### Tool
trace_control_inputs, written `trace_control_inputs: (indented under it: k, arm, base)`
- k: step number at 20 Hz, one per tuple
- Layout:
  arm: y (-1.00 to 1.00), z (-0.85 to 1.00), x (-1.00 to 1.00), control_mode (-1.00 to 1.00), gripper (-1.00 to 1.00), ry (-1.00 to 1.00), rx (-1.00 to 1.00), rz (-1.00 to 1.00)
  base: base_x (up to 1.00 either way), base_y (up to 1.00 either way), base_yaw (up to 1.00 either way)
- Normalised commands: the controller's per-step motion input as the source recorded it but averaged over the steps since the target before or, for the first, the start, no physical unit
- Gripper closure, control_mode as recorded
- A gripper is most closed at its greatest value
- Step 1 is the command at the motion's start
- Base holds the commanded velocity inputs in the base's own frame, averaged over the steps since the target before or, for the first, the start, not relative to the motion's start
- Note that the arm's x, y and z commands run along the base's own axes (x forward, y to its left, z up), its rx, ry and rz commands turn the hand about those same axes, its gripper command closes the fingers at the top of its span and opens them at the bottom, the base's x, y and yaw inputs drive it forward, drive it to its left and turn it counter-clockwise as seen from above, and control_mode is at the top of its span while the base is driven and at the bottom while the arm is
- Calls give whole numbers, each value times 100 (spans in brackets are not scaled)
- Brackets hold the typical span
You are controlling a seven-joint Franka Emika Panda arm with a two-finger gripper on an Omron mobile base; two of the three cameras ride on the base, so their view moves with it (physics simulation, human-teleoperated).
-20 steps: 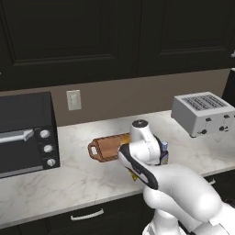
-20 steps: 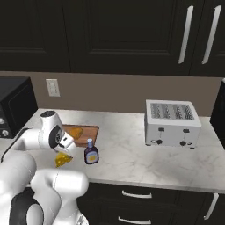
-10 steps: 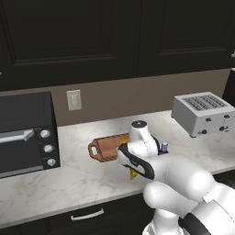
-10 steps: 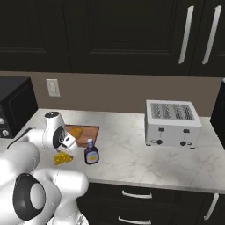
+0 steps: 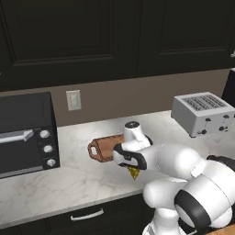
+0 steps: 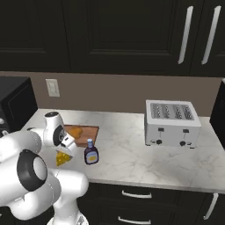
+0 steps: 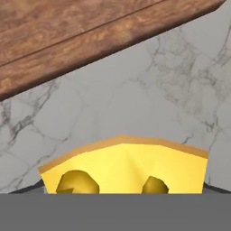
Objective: Retrieve the reheated potato from the microwave, then place the potato, cheese, and condiment on the cutting board.
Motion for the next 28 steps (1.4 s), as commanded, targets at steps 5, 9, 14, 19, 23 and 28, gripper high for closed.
trace_control_inputs:
  k: [5,9,14,19,23,28]
  arm:
    - [0,16,-23,-100,100,-8,2,0]
    - [2,47,-36,-100,100,-9,7,0]
    - [25,32,1,-100,100,-4,6,0]
    - [37,0,38,-100,100,0,6,0]
    - [36,0,70,-100,100,0,1,0]
    - [42,6,57,-100,100,0,0,0]
  base:
    - [0,0,0]
    - [0,0,0]
    - [0,0,0]
    - [0,0,0]
    - [0,0,0]
    - [0,0,0]
